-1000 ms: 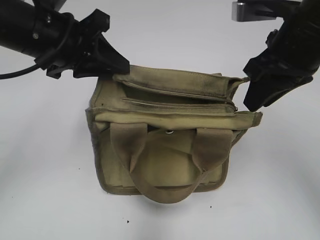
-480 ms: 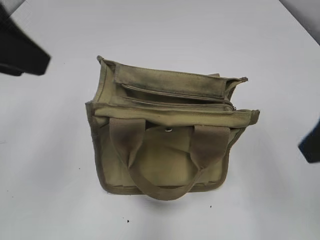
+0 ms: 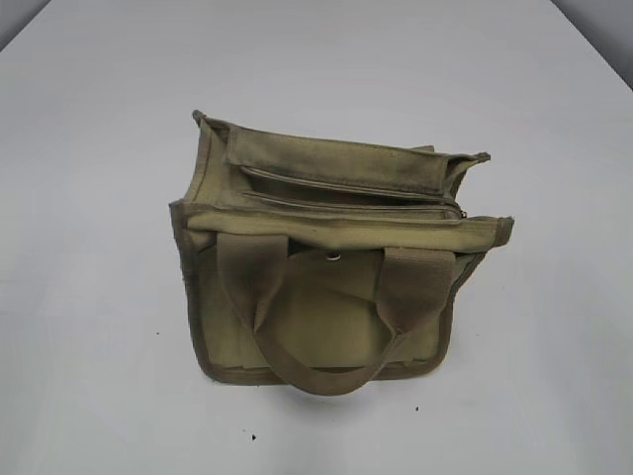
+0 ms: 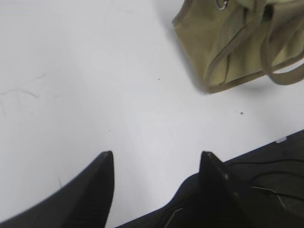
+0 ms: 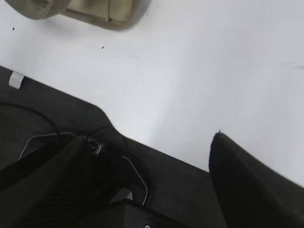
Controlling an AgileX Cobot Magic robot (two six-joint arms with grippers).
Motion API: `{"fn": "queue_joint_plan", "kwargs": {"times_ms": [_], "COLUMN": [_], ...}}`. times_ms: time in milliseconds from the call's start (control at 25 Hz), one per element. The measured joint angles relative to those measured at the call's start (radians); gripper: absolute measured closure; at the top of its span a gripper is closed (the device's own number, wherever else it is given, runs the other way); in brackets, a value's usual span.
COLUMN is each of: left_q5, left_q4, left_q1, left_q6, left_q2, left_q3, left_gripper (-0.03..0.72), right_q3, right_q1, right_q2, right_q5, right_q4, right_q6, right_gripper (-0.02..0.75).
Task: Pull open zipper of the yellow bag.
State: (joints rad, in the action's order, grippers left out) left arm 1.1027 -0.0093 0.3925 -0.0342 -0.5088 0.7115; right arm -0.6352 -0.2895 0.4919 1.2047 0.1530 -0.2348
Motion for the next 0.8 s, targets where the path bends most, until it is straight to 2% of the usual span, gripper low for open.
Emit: {"fn": "queue_joint_plan", "kwargs": {"times_ms": [160, 320, 800], "left_q5": [0.010, -0.019, -0.039], "left_q4": [0.039, 0.039, 0.040], "left_q1": [0.000, 0.000, 0.000], "left_q6": [-0.003, -0.003, 0.000], "left_q2": [0.208, 0.348, 0.394], "left_q3": [-0.121, -0.180, -0.191], "left_gripper": [0.249, 0.251, 0.299], "right_q3": [0.063, 0.135, 0.149], "right_q1": [0.000, 0.000, 0.000], "right_q2": [-0.185, -0.275, -0.276], "right_q5": [-0.034, -0.099, -0.107], "right_q4": [-0.031, -0.032, -0.033], "right_q6": [0.002, 0.003, 0.003], "right_gripper": [0.143, 0.143, 0.143]}}
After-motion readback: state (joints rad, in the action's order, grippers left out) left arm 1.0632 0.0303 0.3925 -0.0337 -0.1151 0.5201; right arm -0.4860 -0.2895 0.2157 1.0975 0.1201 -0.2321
